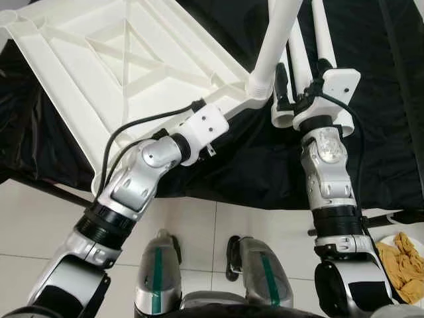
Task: Building children table
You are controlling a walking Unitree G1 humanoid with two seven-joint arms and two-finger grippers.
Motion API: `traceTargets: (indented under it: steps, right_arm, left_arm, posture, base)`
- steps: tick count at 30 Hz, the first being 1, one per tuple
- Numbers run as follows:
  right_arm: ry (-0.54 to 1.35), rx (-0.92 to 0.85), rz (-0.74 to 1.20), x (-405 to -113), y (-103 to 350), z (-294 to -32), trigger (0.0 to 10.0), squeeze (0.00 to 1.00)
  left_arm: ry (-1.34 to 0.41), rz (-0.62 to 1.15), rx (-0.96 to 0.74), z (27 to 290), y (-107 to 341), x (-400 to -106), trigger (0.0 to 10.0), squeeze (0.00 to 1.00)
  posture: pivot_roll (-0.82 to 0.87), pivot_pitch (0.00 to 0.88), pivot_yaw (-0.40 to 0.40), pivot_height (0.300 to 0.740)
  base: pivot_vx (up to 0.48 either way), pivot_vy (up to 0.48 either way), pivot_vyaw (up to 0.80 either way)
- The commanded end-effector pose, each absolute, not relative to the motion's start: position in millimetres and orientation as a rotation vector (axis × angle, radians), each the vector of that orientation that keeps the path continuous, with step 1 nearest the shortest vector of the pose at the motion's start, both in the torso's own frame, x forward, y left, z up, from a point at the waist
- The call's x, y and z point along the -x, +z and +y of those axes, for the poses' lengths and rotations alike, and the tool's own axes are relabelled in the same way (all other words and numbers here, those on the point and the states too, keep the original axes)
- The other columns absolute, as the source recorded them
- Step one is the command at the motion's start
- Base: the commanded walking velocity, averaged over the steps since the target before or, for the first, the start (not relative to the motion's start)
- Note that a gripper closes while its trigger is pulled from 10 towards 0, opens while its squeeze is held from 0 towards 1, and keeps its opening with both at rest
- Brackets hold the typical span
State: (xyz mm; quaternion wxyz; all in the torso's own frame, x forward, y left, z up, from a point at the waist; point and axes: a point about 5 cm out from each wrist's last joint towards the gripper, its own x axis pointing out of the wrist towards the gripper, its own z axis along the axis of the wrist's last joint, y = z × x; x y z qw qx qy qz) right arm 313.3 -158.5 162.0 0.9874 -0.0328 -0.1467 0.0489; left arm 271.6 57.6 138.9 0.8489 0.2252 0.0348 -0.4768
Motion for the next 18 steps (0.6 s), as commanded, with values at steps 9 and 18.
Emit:
traceTargets:
  steps: [9, 18]
  right_arm:
    - [0.394, 0.006, -0.169, -304.2, 149.7, -154.7, 10.0, 0.0]
    - [0.416, 0.056, -0.139, -304.4, 148.0, -169.3, 10.0, 0.0]
  left_arm:
    - [-1.314, 0.12, -0.454, 56.6, 139.5, -248.4, 10.0, 0.0]
    - [-1.281, 0.117, -0.471, 59.7, 140.0, -251.0, 10.0, 0.0]
  posture:
    - [0.05, 0.059, 0.015, 0.74]
    - [0.06, 0.06, 0.019, 0.74]
  base:
    - [0.0, 0.0, 0.0]
    - [0.0, 0.0, 0.0]
